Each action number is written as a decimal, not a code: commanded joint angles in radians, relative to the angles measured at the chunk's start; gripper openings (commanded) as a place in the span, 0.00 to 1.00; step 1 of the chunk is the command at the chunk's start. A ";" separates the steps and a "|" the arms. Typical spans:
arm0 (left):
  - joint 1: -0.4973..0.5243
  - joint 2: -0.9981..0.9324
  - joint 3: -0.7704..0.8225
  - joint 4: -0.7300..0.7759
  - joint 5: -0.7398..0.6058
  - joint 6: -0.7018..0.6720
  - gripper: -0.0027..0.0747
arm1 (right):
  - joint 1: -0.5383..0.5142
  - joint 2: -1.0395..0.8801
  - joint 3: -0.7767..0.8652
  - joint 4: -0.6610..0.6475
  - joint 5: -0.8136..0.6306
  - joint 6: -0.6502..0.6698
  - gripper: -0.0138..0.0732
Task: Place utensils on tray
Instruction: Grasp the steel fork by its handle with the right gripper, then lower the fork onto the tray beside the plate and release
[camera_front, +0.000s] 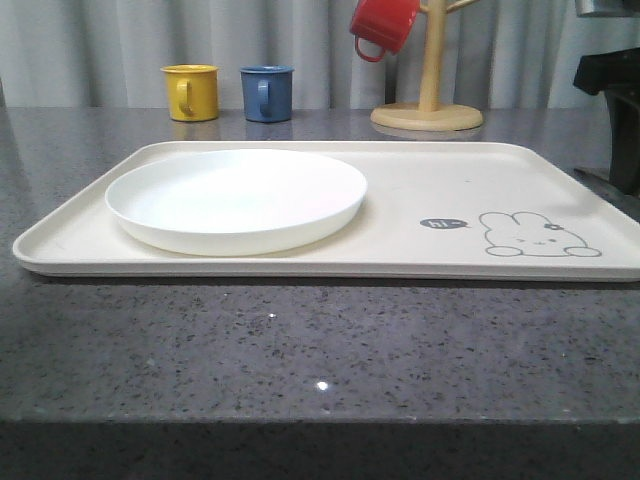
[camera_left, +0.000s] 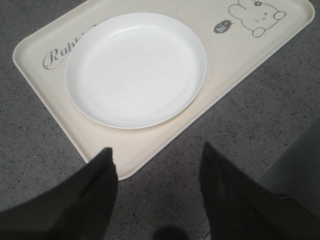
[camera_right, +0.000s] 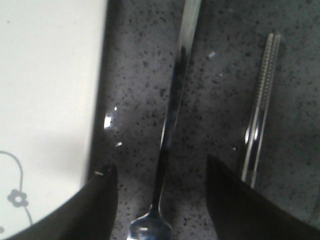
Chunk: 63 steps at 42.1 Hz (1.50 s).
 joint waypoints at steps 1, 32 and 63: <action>-0.009 -0.004 -0.028 0.007 -0.064 -0.010 0.49 | -0.003 -0.013 -0.041 -0.016 -0.021 -0.013 0.63; -0.009 -0.004 -0.028 0.007 -0.064 -0.010 0.49 | -0.003 0.021 -0.049 0.009 -0.007 -0.012 0.20; -0.009 -0.004 -0.028 0.007 -0.071 -0.010 0.49 | 0.103 -0.122 -0.147 0.137 0.091 -0.012 0.15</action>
